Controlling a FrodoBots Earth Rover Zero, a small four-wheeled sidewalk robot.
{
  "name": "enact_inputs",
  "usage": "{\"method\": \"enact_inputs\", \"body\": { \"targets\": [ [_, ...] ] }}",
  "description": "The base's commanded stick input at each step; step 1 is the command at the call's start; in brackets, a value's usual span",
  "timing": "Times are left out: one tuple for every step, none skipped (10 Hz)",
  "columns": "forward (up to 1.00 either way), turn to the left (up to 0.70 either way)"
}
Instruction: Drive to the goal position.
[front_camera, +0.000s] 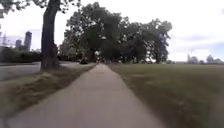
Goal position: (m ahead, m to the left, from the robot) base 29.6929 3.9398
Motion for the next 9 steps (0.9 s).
{"method": "enact_inputs", "body": {
  "targets": [
    [1.00, 0.00],
    [1.00, 0.00],
    [1.00, 0.00],
    [1.00, 0.00],
    [1.00, 0.00],
    [1.00, 0.00],
    [1.00, 0.00],
    [1.00, 0.00],
    [1.00, 0.00]
  ]
}}
